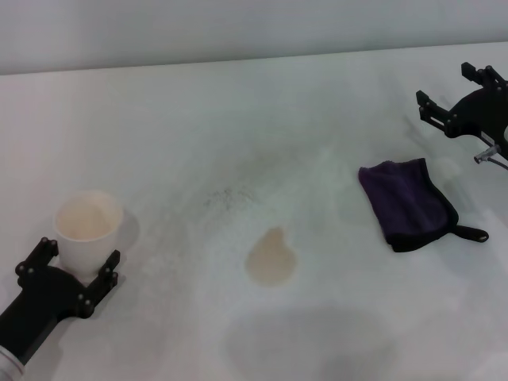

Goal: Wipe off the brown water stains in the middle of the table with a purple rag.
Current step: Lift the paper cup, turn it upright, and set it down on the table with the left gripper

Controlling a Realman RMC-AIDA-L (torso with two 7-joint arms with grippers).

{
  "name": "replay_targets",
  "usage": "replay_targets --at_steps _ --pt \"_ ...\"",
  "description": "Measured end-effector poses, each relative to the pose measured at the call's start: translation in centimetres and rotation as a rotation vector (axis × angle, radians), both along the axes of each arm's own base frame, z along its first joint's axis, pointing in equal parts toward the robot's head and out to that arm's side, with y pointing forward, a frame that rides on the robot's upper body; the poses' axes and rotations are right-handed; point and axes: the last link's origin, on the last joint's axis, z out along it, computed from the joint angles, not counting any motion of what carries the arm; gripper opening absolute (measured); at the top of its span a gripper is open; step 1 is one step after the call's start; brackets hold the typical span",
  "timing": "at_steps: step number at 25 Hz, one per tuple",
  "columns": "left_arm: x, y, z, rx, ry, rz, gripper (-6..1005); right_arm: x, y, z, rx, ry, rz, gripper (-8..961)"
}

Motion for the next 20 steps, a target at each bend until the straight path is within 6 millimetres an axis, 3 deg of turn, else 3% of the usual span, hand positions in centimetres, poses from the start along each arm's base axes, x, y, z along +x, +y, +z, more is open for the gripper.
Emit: replay_targets --at_steps 15,20 --pt "-0.38 -0.04 -0.31 -0.02 0.009 0.03 762 -0.01 -0.22 -0.39 -0.009 0.006 -0.001 871" --pt "-0.04 -0.13 -0.2 -0.014 -0.002 0.007 823 0.01 -0.2 -0.38 -0.009 0.006 -0.003 871"
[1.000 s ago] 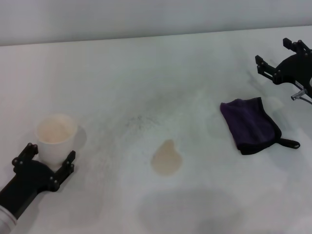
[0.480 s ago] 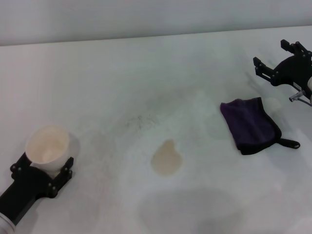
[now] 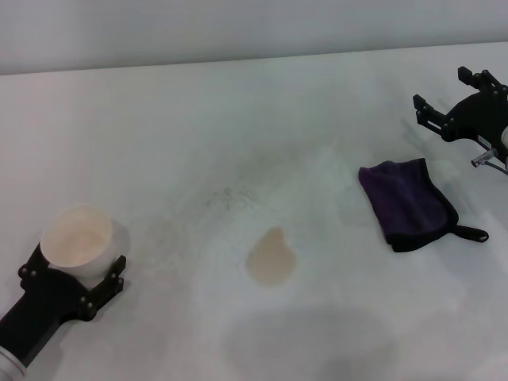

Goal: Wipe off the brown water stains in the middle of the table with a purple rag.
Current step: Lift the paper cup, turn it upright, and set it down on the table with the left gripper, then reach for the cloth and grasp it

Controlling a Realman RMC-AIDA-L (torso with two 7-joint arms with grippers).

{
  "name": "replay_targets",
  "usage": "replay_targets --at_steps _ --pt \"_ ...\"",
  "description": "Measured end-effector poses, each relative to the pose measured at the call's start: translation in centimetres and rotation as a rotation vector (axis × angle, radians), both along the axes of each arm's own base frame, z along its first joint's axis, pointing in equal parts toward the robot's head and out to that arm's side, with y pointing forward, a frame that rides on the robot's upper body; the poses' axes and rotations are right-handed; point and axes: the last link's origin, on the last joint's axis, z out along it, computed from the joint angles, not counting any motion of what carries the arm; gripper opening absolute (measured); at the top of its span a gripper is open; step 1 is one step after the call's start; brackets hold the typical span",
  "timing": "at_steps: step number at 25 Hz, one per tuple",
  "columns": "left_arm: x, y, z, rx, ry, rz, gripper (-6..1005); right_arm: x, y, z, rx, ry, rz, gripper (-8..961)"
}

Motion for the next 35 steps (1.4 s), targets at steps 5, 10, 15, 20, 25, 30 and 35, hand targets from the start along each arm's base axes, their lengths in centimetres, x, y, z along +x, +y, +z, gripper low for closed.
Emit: replay_targets --at_steps 5,10,15,20,25,30,35 --pt "-0.1 -0.4 0.0 -0.001 -0.006 0.003 884 0.0 0.0 0.0 0.001 0.001 -0.001 871" --pt "-0.3 -1.5 0.0 0.011 -0.025 0.019 892 0.0 0.0 0.0 -0.002 -0.003 0.002 871" --pt "-0.6 -2.7 0.4 0.039 -0.046 0.03 891 0.1 -0.1 -0.1 -0.005 -0.009 0.001 870" --pt "-0.7 -4.2 1.0 0.086 -0.054 0.014 891 0.3 -0.3 0.0 -0.001 -0.006 -0.008 870" --pt "-1.0 -5.5 2.0 0.159 -0.052 0.024 891 0.4 -0.4 0.1 0.008 0.007 -0.012 870" --pt "-1.7 -6.3 3.3 0.255 -0.068 0.067 890 0.6 -0.7 0.4 0.039 0.041 -0.026 870" --pt "-2.8 -6.3 5.2 0.371 -0.059 0.128 890 0.5 -0.9 0.8 0.075 0.143 -0.043 870"
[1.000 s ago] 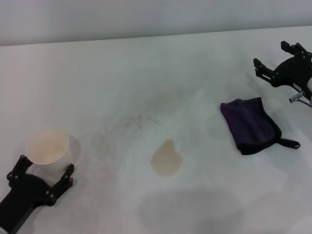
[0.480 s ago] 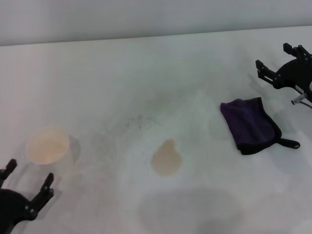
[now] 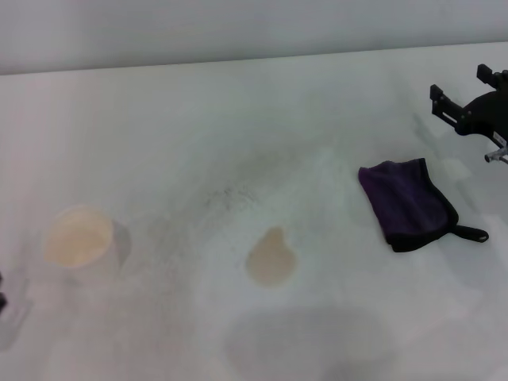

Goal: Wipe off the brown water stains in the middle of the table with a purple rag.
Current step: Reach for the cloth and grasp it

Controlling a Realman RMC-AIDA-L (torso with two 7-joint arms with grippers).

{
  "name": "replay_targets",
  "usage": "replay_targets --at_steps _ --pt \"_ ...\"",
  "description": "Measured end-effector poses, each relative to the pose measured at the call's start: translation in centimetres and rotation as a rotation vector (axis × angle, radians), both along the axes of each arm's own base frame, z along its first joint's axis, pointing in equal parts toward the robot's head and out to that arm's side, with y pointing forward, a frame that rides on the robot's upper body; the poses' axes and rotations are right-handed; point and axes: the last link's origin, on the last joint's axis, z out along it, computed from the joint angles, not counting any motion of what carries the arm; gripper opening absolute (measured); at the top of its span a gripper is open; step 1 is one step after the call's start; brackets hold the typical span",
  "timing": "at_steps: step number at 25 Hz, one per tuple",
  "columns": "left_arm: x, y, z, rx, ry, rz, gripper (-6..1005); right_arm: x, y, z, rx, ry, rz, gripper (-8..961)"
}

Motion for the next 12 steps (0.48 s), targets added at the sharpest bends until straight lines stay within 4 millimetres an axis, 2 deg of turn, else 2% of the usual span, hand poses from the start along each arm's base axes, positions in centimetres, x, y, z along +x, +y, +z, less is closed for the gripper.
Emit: replay_targets --at_steps 4,6,10,11,12 --pt "-0.7 1.6 2.1 0.124 -0.002 0.037 890 0.0 0.0 0.2 0.015 0.062 -0.018 870" --pt "-0.8 2.0 2.6 0.146 -0.006 0.04 890 0.0 0.0 0.2 0.018 0.111 -0.033 870" --pt "-0.8 4.4 4.9 0.261 -0.049 0.038 890 -0.1 0.3 0.3 0.021 0.227 -0.064 870" --pt "-0.8 4.4 4.9 0.261 -0.049 0.038 890 -0.1 0.5 0.5 0.021 0.259 -0.078 870" --pt "-0.6 5.9 6.2 0.307 -0.088 0.015 890 -0.1 0.6 0.6 0.022 0.288 -0.089 870"
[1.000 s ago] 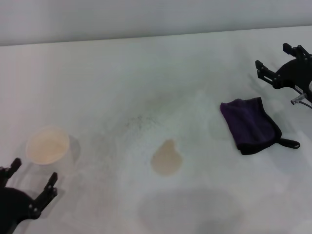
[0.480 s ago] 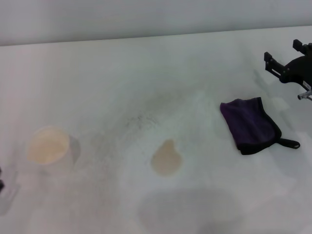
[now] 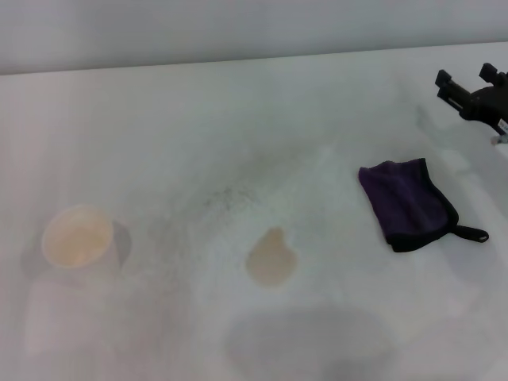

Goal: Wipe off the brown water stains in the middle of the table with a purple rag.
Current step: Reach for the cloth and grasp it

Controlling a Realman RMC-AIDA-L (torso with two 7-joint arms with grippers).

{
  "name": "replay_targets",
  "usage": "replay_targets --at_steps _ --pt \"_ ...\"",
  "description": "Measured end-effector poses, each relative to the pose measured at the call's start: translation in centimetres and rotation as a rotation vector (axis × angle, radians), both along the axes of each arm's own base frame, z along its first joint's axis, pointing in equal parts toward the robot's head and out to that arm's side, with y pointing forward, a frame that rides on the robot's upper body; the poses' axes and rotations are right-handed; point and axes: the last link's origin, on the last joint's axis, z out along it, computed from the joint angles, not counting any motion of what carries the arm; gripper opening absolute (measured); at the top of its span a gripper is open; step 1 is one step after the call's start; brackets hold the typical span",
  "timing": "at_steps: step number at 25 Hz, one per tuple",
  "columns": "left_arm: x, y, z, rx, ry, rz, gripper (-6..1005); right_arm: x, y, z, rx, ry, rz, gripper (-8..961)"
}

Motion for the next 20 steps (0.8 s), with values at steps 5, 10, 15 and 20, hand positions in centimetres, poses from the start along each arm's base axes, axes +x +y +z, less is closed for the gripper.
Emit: replay_targets --at_steps 5,10,15,20 --pt "0.5 2.0 1.3 0.025 -0.009 -0.046 890 0.1 0.7 1.1 -0.002 0.155 -0.05 870" --pt "1.2 3.9 1.7 0.012 0.011 -0.071 891 0.5 1.1 2.9 -0.052 0.248 -0.109 869" --pt "1.6 4.7 1.9 0.011 0.031 -0.091 891 -0.7 1.9 5.5 -0.151 0.29 -0.099 869" --pt "1.7 4.8 2.3 0.02 0.043 -0.1 891 -3.3 3.1 7.7 -0.278 0.264 -0.103 869"
